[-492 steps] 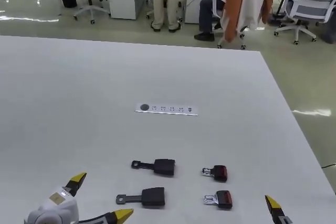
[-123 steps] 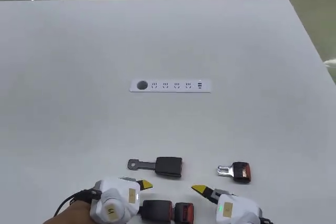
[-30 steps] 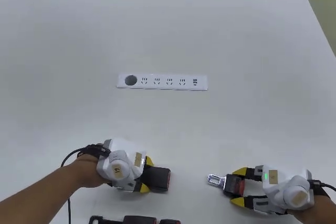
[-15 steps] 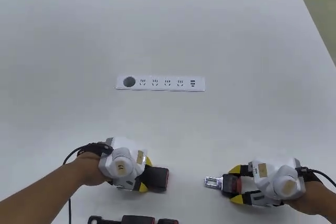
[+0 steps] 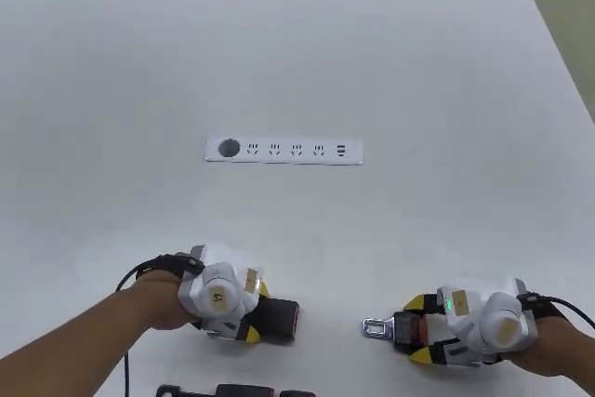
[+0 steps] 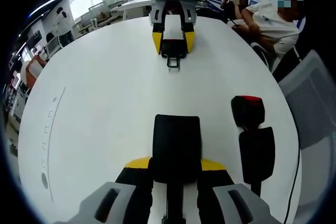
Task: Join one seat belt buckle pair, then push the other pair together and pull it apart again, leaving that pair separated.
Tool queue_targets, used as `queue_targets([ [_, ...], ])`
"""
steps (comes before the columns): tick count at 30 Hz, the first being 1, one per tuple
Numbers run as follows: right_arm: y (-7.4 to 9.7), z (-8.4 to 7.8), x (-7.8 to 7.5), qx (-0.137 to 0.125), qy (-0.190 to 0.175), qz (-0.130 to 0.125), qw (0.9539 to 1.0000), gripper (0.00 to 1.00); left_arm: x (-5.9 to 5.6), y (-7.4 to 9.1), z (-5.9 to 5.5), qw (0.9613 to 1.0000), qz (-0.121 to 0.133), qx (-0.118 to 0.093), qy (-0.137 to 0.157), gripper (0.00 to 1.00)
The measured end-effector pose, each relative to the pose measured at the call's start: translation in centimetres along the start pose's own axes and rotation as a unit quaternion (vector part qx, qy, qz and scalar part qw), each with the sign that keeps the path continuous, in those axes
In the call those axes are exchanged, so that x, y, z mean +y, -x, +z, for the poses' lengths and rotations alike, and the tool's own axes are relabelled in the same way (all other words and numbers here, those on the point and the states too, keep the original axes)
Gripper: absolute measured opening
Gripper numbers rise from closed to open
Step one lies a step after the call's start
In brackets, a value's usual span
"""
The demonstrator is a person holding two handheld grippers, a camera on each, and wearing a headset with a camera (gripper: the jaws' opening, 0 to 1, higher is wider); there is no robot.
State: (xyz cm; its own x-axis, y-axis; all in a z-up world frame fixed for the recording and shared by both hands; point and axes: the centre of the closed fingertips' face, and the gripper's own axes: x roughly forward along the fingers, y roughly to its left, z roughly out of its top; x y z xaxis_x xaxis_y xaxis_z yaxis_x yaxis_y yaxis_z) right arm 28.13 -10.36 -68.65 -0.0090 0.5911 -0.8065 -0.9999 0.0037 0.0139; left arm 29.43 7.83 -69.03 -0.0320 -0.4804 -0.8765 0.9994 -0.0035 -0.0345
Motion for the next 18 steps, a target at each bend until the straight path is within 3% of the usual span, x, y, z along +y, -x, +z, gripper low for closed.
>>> queue_targets([
  [18, -2.7, 4.4, 1.5, -0.042, -0.004, -0.013, 0.9990, 0.33, -0.1, 0.0, 0.1, 0.9998, 0.005, 0.015, 0.010, 0.33],
])
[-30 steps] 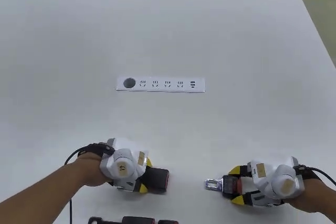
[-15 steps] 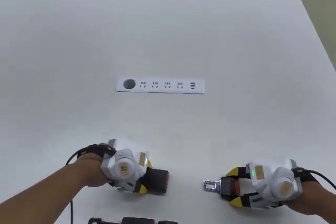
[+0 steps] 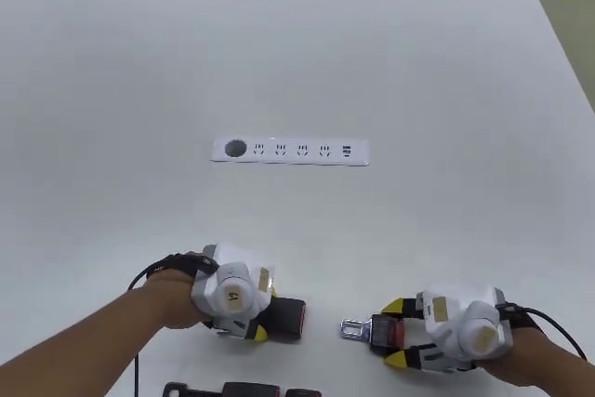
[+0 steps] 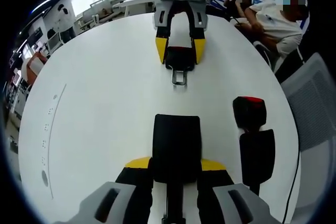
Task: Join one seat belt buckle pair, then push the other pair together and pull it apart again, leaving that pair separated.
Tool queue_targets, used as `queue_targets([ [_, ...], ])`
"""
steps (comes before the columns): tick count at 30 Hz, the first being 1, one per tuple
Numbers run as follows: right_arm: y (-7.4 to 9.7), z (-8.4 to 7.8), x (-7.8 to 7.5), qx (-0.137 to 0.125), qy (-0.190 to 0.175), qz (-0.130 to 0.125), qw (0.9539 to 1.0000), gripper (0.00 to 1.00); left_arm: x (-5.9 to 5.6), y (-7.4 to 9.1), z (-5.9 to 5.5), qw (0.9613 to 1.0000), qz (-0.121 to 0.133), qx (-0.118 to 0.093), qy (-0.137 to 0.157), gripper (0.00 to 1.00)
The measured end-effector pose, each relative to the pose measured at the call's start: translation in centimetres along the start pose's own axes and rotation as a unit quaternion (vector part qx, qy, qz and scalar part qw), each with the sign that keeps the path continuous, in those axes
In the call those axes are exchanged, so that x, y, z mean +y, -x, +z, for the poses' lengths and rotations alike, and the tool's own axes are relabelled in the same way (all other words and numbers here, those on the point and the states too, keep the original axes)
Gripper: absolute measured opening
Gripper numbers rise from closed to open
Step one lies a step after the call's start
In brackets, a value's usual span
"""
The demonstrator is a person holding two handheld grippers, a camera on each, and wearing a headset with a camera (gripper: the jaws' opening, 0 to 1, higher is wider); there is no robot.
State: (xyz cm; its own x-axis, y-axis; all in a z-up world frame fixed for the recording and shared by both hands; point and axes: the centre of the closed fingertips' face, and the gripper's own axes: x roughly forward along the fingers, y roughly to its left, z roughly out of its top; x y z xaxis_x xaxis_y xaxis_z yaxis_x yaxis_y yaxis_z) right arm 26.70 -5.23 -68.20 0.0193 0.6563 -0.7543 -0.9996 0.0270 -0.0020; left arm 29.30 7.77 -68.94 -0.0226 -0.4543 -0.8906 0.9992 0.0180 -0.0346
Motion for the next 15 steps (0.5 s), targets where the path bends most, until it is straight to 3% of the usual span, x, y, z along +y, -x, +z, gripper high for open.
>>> queue_targets([
  [15, -0.7, 1.8, -0.3, -0.015, -0.002, 0.005, 0.9999, 0.33, 0.0, -0.1, 0.0, 1.0000, -0.001, 0.008, -0.002, 0.33],
])
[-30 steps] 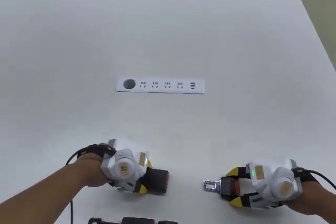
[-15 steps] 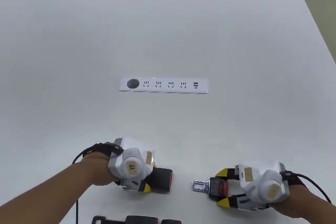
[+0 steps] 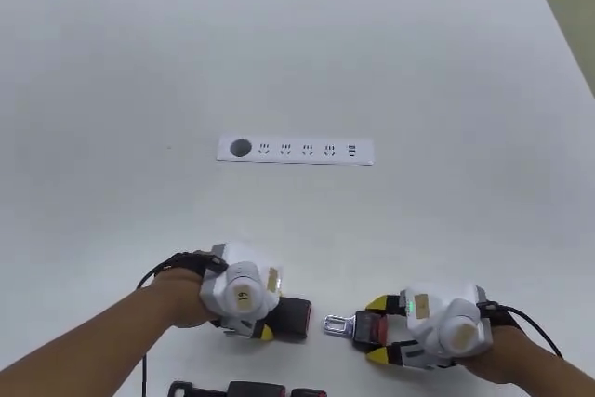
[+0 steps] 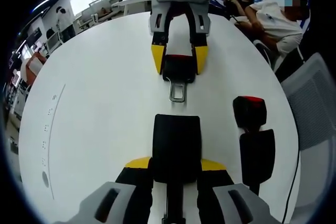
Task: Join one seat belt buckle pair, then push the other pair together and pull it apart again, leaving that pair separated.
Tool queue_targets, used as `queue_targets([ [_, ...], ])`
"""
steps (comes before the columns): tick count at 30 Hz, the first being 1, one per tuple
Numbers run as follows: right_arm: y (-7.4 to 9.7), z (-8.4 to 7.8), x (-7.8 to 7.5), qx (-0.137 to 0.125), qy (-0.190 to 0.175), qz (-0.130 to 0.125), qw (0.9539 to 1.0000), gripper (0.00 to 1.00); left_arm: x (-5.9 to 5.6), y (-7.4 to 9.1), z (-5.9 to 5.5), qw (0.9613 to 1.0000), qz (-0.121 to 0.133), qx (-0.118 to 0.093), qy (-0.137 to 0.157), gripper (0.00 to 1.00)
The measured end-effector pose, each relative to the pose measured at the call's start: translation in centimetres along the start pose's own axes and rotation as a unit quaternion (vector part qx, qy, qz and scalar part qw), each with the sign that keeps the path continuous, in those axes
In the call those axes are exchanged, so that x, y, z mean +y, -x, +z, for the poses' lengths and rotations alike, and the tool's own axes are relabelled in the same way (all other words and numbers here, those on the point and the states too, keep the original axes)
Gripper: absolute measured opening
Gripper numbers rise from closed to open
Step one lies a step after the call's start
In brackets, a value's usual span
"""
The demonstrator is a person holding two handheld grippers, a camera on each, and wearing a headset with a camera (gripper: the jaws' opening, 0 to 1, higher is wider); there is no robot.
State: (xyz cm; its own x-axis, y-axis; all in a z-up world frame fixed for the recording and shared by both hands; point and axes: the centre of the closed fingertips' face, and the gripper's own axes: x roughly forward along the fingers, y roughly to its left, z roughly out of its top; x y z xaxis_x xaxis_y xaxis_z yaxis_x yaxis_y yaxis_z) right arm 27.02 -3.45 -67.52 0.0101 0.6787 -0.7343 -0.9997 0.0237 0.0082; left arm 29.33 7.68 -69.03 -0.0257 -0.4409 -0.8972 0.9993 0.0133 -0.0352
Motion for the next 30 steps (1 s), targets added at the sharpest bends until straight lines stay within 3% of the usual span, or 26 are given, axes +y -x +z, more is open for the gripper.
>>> queue_targets([
  [9, -0.8, 0.4, -0.6, -0.006, -0.002, 0.000, 1.0000, 0.33, 0.0, 0.0, 0.0, 1.0000, 0.005, -0.001, 0.007, 0.33],
  [21, -2.5, 2.6, -0.9, -0.018, -0.003, -0.004, 0.9998, 0.33, 0.1, -0.1, 0.0, 1.0000, 0.002, 0.004, 0.000, 0.33],
  [30, -3.4, 2.7, -1.0, -0.027, -0.009, -0.003, 0.9996, 0.33, 0.0, -0.1, 0.1, 1.0000, 0.003, 0.001, 0.003, 0.33],
])
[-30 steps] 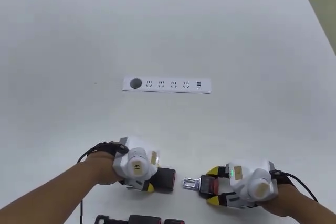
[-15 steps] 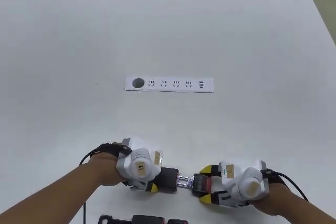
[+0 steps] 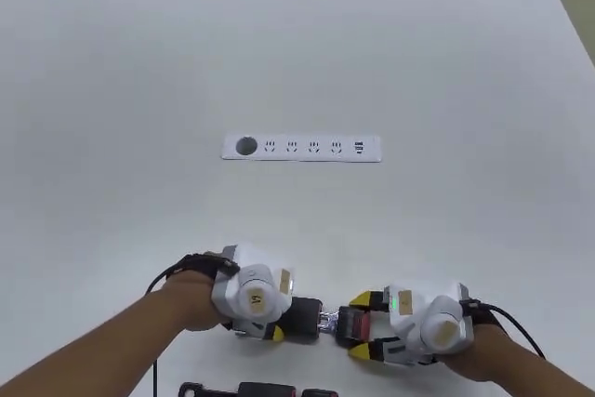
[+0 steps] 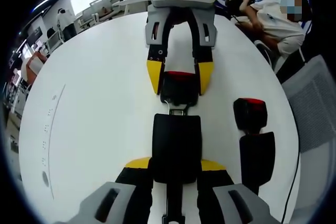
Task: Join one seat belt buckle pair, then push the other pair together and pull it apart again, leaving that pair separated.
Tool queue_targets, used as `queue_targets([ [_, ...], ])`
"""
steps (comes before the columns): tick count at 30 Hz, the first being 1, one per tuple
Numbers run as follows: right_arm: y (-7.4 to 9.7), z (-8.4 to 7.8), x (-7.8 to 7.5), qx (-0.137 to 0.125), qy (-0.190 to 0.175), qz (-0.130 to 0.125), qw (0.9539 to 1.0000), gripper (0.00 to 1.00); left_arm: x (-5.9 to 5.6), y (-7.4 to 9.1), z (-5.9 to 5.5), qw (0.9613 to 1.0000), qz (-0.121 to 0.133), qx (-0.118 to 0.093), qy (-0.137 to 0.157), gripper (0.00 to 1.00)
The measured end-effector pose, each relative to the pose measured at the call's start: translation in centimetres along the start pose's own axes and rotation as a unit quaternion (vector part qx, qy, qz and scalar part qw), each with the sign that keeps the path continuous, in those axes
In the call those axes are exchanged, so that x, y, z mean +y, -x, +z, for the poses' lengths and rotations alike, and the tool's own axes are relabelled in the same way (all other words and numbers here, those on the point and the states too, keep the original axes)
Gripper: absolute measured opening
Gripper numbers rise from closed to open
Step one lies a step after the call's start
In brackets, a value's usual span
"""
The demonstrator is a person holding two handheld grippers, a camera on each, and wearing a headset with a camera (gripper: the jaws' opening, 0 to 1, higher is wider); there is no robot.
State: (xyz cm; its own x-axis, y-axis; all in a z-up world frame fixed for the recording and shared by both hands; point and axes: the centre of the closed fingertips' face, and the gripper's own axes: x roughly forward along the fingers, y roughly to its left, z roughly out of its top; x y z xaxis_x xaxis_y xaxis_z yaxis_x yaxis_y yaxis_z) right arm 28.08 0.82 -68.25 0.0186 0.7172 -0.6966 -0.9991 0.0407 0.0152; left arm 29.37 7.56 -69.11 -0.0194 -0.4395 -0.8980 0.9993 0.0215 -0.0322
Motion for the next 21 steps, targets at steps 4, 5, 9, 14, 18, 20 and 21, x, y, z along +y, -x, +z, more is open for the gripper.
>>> queue_targets([
  [4, -0.1, 0.2, 0.0, -0.004, -0.006, -0.002, 1.0000, 0.33, 0.1, -0.1, 0.0, 1.0000, 0.002, -0.004, 0.001, 0.33],
  [5, -0.1, 0.2, 0.0, -0.004, -0.005, -0.001, 1.0000, 0.32, 0.1, -0.1, 0.0, 1.0000, 0.001, -0.005, -0.003, 0.32],
  [9, -0.2, 0.4, 0.0, -0.008, -0.007, 0.002, 0.9999, 0.32, 0.1, -0.2, -0.2, 0.9998, -0.008, 0.001, -0.018, 0.32],
  [14, -0.7, 0.8, 0.2, -0.016, -0.011, 0.003, 0.9998, 0.32, 0.0, -0.1, -0.1, 0.9994, -0.013, 0.005, -0.031, 0.32],
  [18, -0.8, 1.1, 0.1, -0.022, -0.016, 0.002, 0.9996, 0.32, 0.0, -0.1, -0.1, 0.9993, -0.013, 0.008, -0.033, 0.32],
  [20, -0.6, 1.0, 0.0, -0.025, -0.018, 0.003, 0.9995, 0.32, 0.0, -0.1, -0.1, 0.9995, -0.011, 0.005, -0.030, 0.32],
  [21, -0.7, 1.0, 0.0, -0.025, -0.018, 0.003, 0.9995, 0.32, 0.0, -0.1, -0.1, 0.9995, -0.011, 0.005, -0.030, 0.32],
])
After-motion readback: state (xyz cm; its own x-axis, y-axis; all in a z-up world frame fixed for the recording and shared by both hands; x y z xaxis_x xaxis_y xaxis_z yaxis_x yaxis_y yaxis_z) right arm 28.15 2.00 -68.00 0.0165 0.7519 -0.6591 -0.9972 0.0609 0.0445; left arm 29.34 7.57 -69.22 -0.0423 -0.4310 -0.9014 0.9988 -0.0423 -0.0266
